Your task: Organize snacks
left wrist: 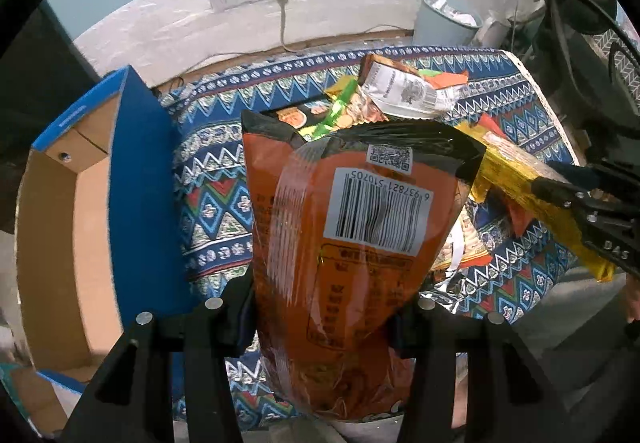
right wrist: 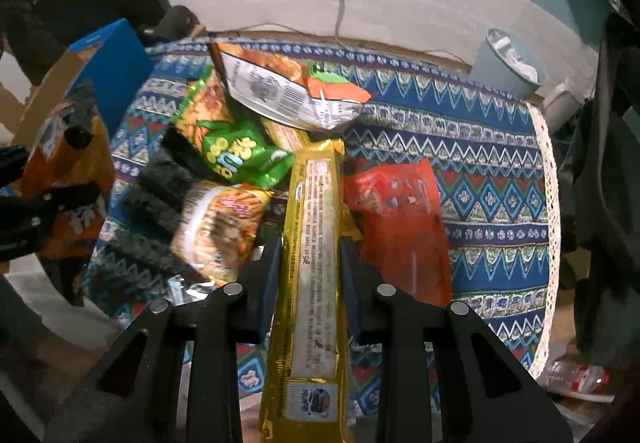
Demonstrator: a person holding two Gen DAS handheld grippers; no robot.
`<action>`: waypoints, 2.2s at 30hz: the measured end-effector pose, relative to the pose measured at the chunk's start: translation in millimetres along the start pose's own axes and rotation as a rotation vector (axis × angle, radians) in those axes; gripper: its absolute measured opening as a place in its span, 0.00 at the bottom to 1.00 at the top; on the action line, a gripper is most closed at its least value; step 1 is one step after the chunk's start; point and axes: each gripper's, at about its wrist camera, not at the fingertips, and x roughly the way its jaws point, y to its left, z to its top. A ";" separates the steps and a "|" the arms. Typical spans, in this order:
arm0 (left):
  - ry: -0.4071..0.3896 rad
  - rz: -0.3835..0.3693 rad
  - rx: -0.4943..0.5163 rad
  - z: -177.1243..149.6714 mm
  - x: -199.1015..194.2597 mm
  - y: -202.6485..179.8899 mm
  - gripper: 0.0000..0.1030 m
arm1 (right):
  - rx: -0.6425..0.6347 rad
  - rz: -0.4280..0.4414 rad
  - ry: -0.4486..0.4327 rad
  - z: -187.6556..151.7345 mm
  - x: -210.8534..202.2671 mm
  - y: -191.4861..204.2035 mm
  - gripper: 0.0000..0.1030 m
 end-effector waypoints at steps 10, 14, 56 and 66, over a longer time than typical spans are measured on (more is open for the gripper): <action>-0.044 0.020 -0.004 -0.5 -19.8 6.1 0.50 | -0.005 -0.017 -0.115 2.7 -40.1 1.1 0.05; -0.038 0.015 -0.025 0.2 -18.2 9.6 0.50 | 0.012 -0.017 -0.128 5.0 -43.5 -3.5 0.05; 0.003 0.011 -0.005 4.9 4.1 0.3 0.50 | 0.014 -0.030 0.154 -9.3 71.2 12.9 0.26; -0.039 0.027 -0.011 7.4 -12.0 3.2 0.50 | 0.021 -0.025 0.083 -3.5 26.3 11.9 0.26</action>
